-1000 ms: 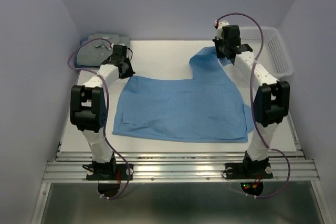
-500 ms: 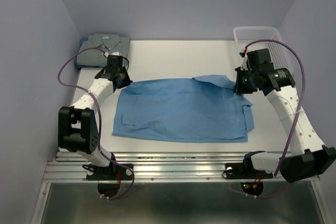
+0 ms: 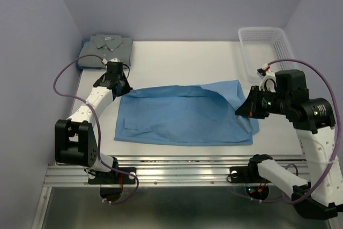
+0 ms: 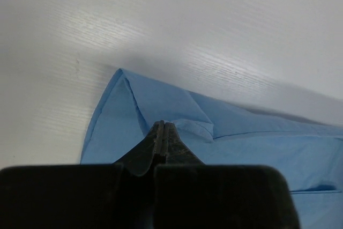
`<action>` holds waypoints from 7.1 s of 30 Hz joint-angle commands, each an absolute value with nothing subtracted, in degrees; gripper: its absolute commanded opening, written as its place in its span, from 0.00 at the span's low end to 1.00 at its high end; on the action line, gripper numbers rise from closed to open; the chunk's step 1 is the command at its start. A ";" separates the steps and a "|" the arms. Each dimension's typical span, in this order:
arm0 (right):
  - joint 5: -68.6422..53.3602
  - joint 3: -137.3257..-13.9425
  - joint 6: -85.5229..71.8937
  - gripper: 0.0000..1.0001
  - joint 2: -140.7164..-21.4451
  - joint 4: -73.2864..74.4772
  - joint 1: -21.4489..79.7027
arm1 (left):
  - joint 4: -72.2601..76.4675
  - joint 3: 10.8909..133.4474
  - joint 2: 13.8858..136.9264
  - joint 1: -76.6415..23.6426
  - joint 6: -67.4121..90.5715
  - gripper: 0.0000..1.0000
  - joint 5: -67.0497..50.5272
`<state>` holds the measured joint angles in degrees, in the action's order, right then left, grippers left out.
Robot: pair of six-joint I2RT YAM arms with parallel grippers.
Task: Fold and stack the long sleeve shirts
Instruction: Fold the shirt
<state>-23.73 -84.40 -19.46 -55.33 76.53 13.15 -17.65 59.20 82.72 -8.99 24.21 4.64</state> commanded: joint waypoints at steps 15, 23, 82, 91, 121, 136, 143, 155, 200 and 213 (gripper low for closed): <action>-40.95 -58.81 -45.96 0.03 -27.78 79.72 15.47 | -26.10 51.42 77.25 -9.14 29.35 0.00 8.79; -43.94 -49.05 -45.09 0.37 -26.54 79.72 15.47 | -31.28 53.69 77.09 -9.14 30.67 0.99 13.35; -2.28 -79.56 -19.24 1.00 -103.84 27.16 11.78 | -9.40 70.06 90.65 -14.29 23.21 0.99 1.41; 5.80 -68.65 -27.06 1.00 -83.86 27.16 10.29 | -5.64 57.58 70.76 -41.72 11.52 0.99 -5.26; -10.46 -63.02 -26.81 1.00 -77.26 29.36 -5.36 | 4.75 81.91 116.00 -81.39 -5.09 0.99 -13.18; -11.08 -62.23 -25.75 1.00 -76.11 29.44 -6.42 | 1.06 85.25 124.01 -79.63 -6.59 0.84 -2.90; -10.28 -62.23 -25.75 1.00 -75.85 29.44 -6.94 | 2.10 82.62 123.75 -79.72 -4.75 0.58 10.07; -10.46 -61.79 -25.58 1.00 -75.50 29.36 -6.94 | -5.18 81.74 129.19 -80.51 -1.67 0.57 23.90; -24.43 -78.13 -26.19 1.00 -85.60 21.09 -6.94 | 13.44 70.94 91.06 -21.89 44.55 0.00 -33.23; -25.57 -79.27 -24.00 1.00 -91.93 22.06 -6.94 | 6.86 62.49 83.85 -13.19 42.81 0.00 -19.34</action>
<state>-23.94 -77.78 -25.87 -90.91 23.62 -6.46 8.47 63.20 87.55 -14.33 44.23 -23.55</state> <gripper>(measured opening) 0.998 0.041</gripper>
